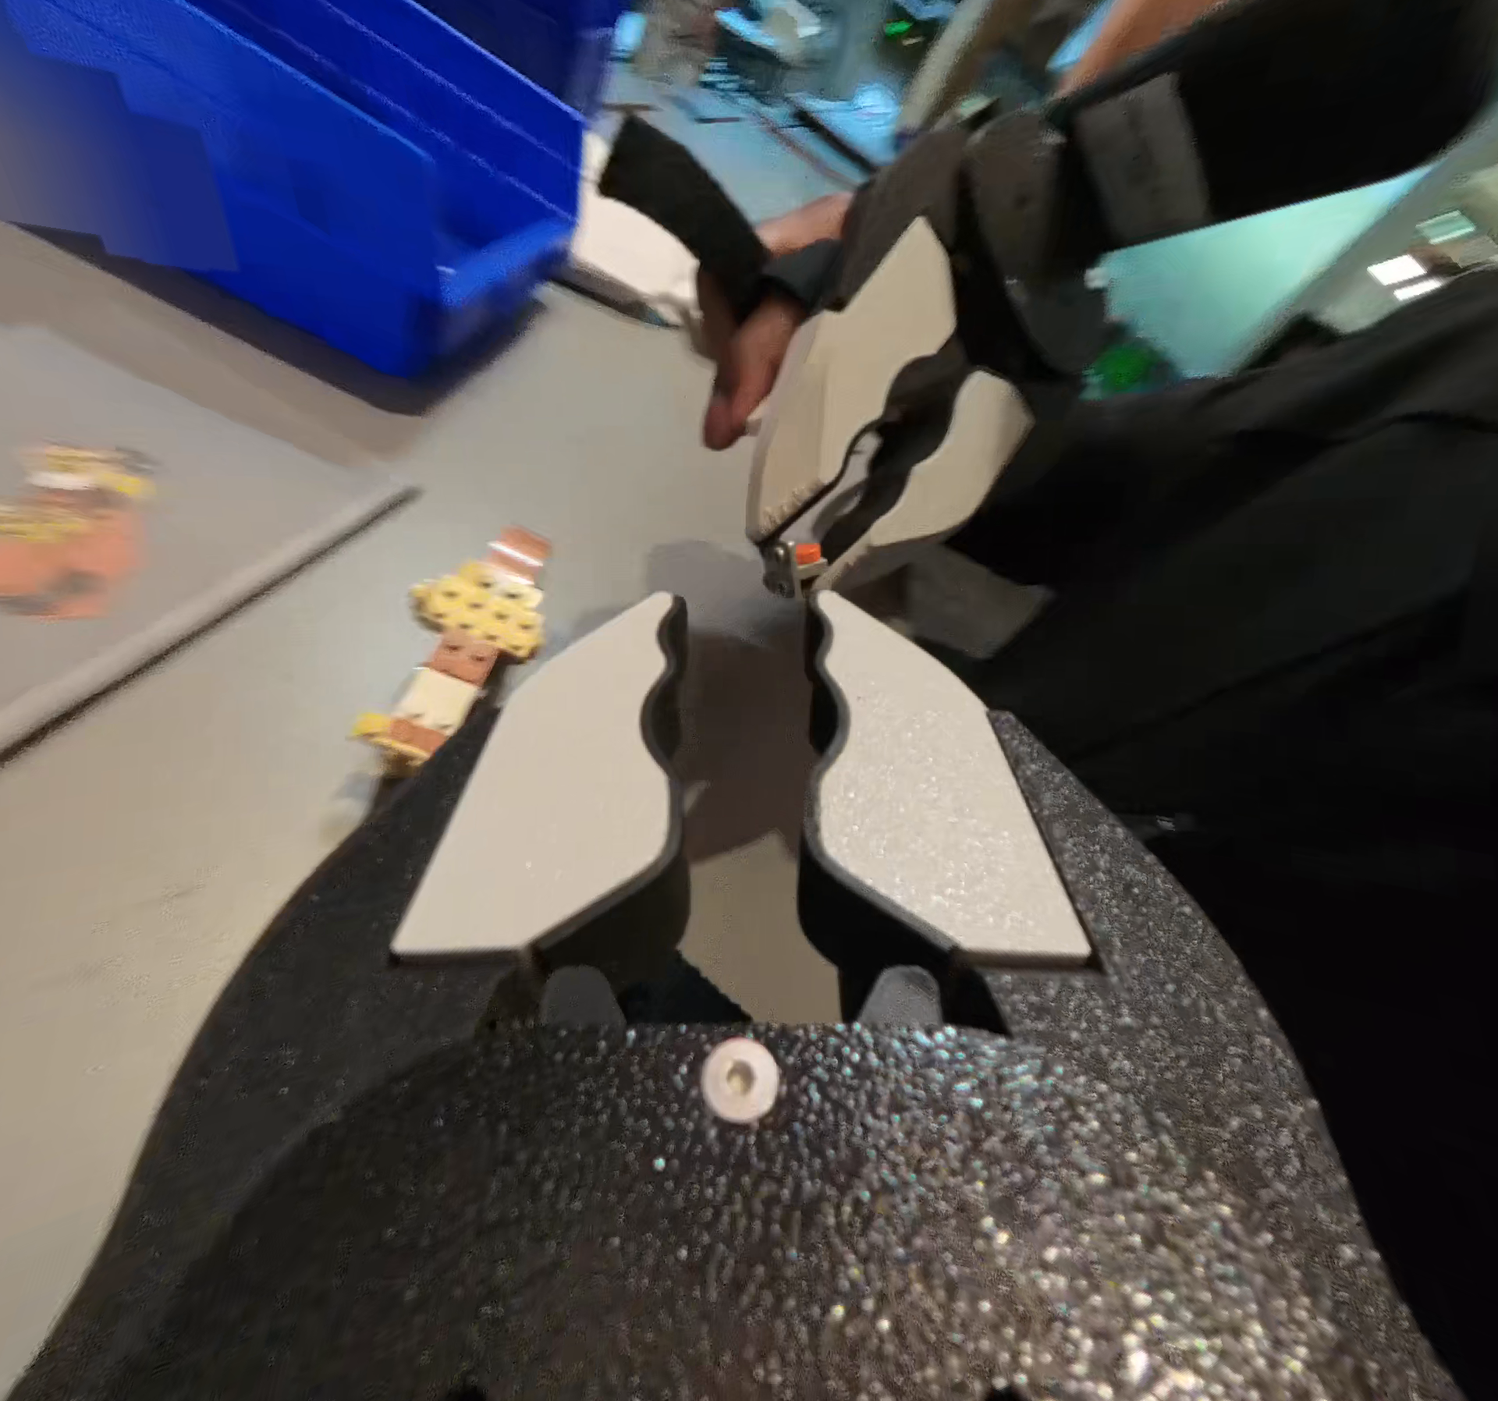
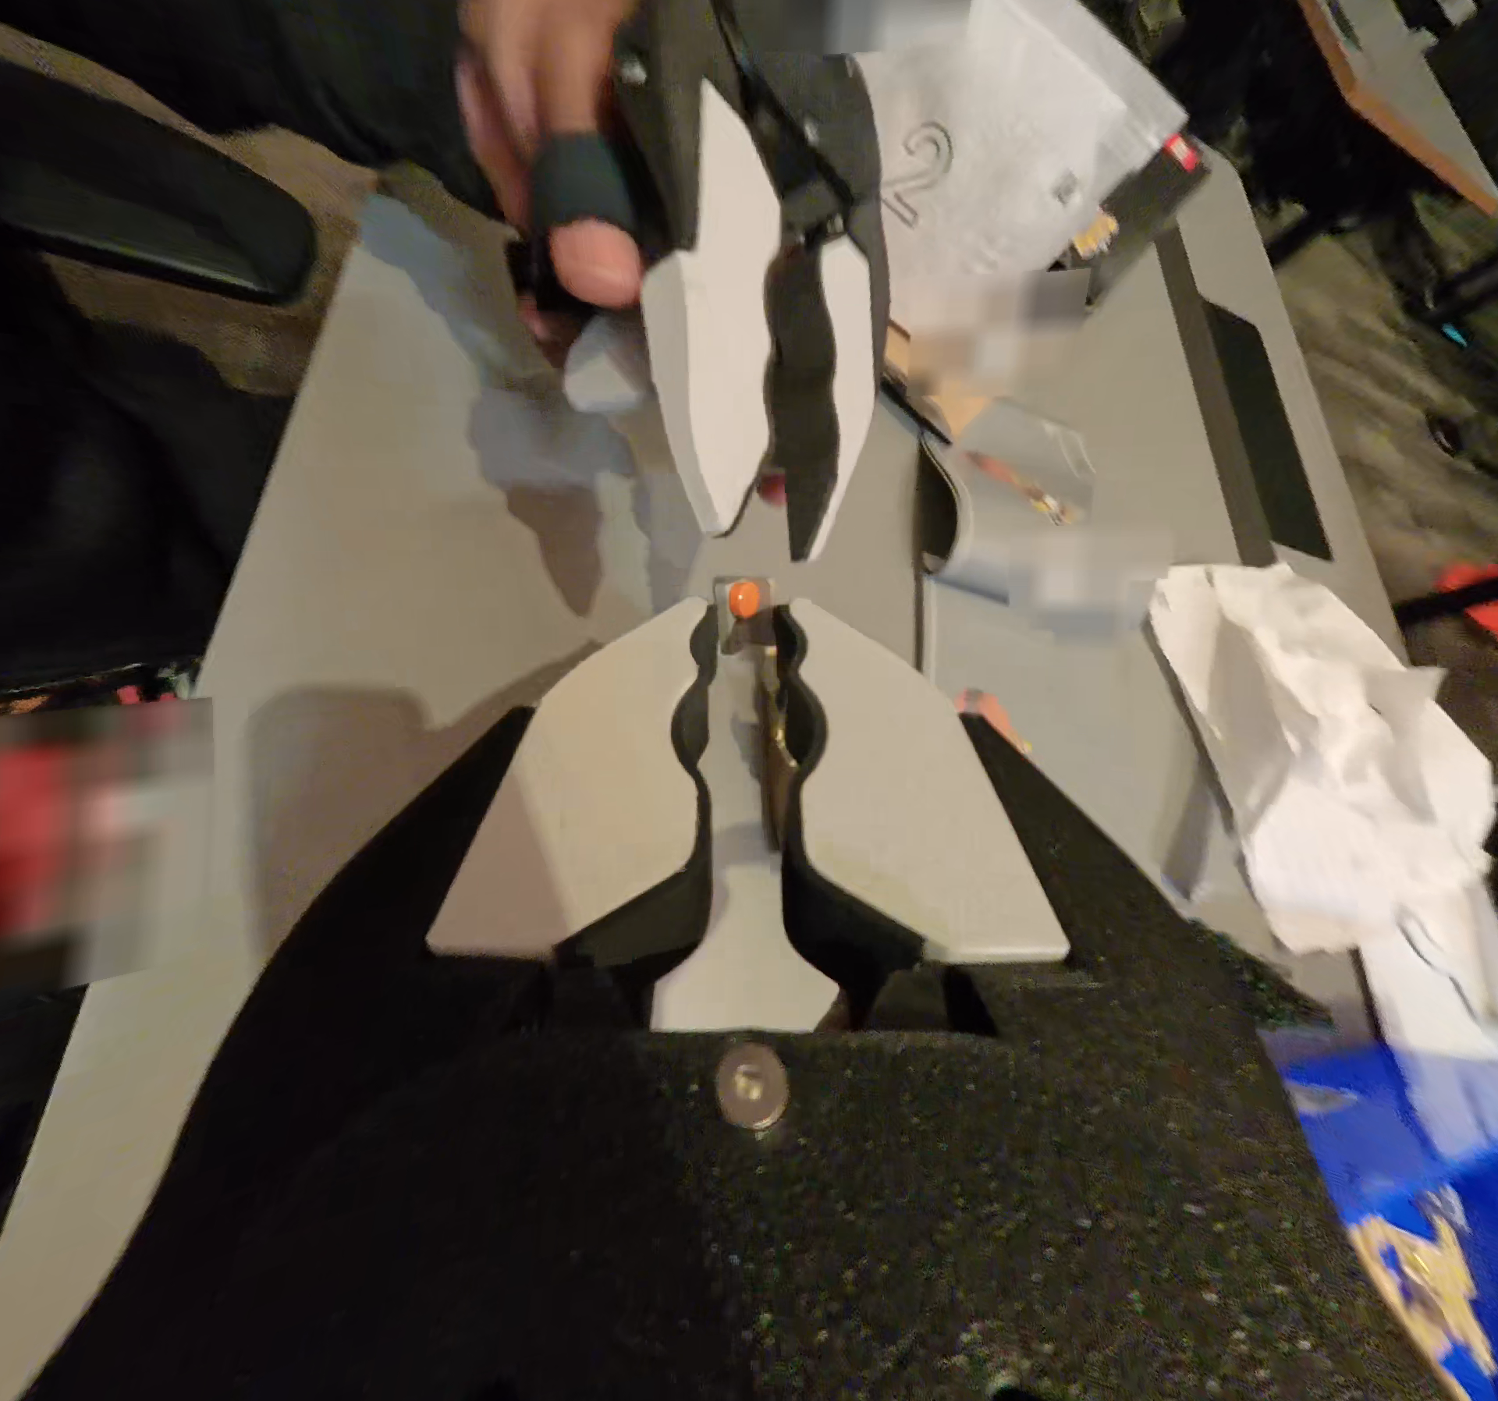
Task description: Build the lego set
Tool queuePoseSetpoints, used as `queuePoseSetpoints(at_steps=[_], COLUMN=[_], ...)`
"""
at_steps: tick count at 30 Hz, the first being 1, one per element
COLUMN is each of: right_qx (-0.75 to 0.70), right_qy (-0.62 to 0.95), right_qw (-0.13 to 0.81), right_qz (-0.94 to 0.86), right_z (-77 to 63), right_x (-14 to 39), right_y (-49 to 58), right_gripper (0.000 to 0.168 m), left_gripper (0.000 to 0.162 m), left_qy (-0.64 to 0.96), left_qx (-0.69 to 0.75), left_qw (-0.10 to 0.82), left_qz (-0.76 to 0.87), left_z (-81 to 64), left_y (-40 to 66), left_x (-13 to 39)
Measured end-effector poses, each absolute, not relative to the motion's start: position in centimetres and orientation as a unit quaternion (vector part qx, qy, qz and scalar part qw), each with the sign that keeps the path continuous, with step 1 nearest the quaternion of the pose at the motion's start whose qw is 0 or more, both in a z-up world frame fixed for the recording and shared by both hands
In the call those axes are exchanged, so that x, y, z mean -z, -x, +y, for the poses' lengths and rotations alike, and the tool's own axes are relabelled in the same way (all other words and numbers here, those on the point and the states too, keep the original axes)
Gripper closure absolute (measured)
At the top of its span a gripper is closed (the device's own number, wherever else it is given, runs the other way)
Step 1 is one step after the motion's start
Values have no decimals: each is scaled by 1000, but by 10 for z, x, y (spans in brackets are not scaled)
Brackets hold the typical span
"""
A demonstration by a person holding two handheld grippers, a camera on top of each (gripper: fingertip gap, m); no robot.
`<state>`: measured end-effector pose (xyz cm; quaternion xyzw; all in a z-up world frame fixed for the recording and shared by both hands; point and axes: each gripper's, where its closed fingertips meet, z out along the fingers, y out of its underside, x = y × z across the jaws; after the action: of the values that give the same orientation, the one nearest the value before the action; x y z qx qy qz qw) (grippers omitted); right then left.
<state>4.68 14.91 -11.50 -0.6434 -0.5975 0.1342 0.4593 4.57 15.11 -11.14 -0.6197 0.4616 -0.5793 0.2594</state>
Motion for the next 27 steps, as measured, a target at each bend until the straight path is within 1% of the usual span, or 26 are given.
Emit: queuePoseSetpoints(at_steps=[2, 6, 14, 18, 25, 27], right_qx=[-102, -51, -42, -33, -33, -25], right_qy=[657, 662, 652, 650, 646, 645], right_qw=[454, 451, 454, 454, 454, 453], right_qz=[-594, -597, -606, -609, -612, -614], right_z=[150, 151, 144, 145, 146, 147], right_x=[115, 114, 112, 114, 118, 118], right_y=[-46, -45, -39, -39, -38, -38], right_gripper=[155, 155, 155, 155, 155, 155], left_gripper=[131, 129, 140, 150, 150, 147], left_qy=[635, 658, 661, 657, 661, 664], left_qx=[530, 515, 535, 545, 570, 564], left_qw=[298, 292, 288, 280, 264, 269], left_qz=[476, 466, 441, 438, 410, 411], left_z=[151, 143, 137, 135, 136, 136], left_y=[-44, -46, -47, -48, -47, -47], left_x=[109, 111, 108, 108, 112, 113])
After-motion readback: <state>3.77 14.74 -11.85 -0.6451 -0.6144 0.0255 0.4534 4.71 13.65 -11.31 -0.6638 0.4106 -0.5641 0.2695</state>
